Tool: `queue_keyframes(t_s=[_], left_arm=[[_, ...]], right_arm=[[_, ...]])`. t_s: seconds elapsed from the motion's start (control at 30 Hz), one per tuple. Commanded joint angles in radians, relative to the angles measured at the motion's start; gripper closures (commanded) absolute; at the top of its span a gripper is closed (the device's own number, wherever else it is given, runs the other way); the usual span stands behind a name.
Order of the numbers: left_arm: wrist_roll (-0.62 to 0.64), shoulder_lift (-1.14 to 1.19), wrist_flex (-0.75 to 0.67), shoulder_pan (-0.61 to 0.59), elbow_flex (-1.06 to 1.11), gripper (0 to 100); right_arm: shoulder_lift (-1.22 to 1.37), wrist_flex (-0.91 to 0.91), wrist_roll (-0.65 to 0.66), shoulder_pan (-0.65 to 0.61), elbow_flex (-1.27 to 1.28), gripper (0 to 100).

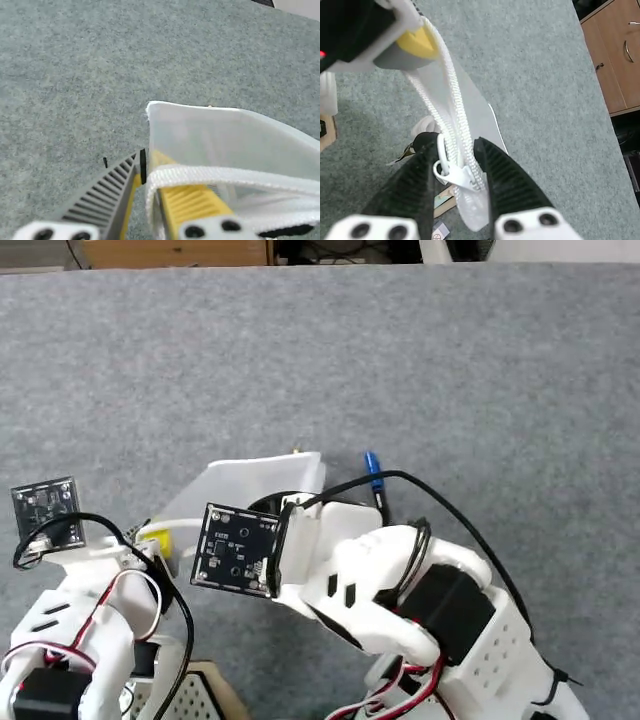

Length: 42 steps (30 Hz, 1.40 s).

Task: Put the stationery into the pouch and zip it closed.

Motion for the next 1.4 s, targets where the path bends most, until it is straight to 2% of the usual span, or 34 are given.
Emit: queue_keyframes(t_s=[0.0, 0.17, 0.37, 0.6, 0.8, 1.17, 1.37], left_arm=[[0.005, 0.005, 0.012, -0.013, -0.054, 97], [0.005, 0.008, 0.014, -0.013, -0.105, 97], [0.005, 0.005, 0.018, -0.015, -0.099, 97], [0.005, 0.006, 0.018, -0.015, -0.099, 97], [0.005, 0.008, 0.014, -0.016, -0.099, 97], [0.028, 0.012, 0.023, -0.013, -0.088, 97], [0.078, 0.012, 0.021, -0.013, -0.051, 97]], right_arm=[[-0.028, -0.006, -0.012, 0.015, -0.062, 98.6], [-0.027, -0.006, -0.012, 0.015, -0.067, 98.2], [-0.027, 0.072, -0.012, 0.015, -0.074, 83.6], [-0.027, 0.135, -0.023, 0.012, -0.188, 83.1], [-0.025, 0.207, -0.06, 0.023, -0.321, 77.9], [-0.021, 0.19, -0.063, 0.321, -0.292, 77.9], [-0.021, 0.138, -0.17, 0.462, -0.13, 77.9]])
